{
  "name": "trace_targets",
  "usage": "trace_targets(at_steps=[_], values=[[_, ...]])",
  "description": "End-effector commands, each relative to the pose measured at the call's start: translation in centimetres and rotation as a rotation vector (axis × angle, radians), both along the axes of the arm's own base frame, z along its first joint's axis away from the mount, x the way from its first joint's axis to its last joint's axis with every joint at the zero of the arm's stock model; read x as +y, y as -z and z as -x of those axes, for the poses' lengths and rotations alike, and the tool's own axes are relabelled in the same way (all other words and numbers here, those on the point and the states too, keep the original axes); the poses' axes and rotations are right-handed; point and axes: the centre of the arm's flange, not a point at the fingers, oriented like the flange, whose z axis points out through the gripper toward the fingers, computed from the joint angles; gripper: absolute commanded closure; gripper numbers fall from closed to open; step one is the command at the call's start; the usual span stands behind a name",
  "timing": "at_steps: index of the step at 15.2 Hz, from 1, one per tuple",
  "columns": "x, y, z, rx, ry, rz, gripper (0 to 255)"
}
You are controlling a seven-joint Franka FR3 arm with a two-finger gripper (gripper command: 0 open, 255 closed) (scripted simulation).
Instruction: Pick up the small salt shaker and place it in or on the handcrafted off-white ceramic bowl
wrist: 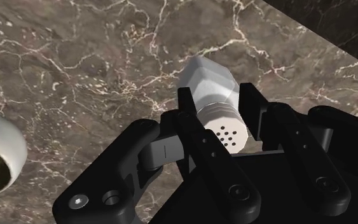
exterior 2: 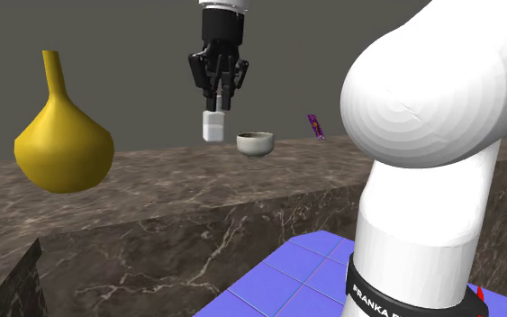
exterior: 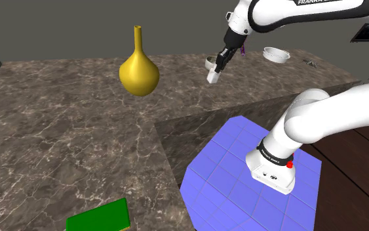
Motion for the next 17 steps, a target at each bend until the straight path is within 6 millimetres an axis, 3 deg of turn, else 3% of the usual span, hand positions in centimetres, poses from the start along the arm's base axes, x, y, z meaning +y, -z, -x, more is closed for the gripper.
trace_targets(at_steps=[1, 6, 17], values=[[0.0, -1.1, 0.0, 0.000, 0.000, 0.000, 255], [0.0, -3.6, 0.0, 0.000, 0.000, 0.000, 255], [-13.1, -5.1, -6.1, 0.000, 0.000, 0.000, 255]])
